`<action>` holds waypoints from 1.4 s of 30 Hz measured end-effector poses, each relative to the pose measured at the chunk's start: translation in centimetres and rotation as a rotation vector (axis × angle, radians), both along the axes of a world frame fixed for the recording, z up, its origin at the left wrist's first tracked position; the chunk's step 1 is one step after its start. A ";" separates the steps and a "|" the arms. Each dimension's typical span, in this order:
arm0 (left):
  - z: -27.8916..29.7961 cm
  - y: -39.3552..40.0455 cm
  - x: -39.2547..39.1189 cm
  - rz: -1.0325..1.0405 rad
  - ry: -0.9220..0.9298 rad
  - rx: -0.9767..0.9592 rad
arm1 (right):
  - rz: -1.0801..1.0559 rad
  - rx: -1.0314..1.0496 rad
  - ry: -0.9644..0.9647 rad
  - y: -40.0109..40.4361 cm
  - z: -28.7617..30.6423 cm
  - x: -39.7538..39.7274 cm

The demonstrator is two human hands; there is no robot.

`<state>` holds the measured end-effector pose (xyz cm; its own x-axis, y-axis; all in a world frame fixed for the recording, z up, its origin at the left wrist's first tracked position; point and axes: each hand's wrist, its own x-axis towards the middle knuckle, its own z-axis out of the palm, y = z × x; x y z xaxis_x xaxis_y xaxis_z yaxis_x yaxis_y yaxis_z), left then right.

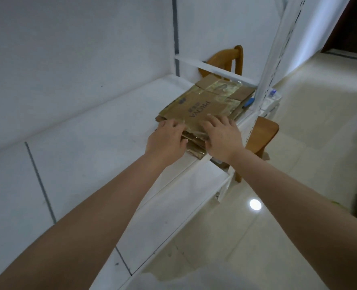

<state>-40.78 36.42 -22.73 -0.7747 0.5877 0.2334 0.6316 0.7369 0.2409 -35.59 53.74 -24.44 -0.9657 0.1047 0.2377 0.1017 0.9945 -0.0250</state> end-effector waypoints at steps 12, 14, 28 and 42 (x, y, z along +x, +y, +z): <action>0.2 1.8 -2.1 0.197 -0.058 0.058 | 0.181 -0.061 0.246 1.9 1.4 -0.6; 0.6 2.6 -2.2 0.225 -0.195 0.237 | 0.226 -0.084 0.298 1.8 1.5 0.0; 0.8 3.1 -2.9 0.444 -0.663 1.016 | 0.018 -0.118 0.244 3.4 2.7 2.0; 2.0 -11.6 -3.3 0.465 -0.417 0.938 | -0.448 -0.892 0.396 -4.5 4.9 2.3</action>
<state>-44.06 24.86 -20.75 -0.9934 -0.0498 0.1030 0.0838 0.2965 0.9514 -33.33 49.22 -19.55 -0.6672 0.7208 0.1879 0.2781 0.4751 -0.8348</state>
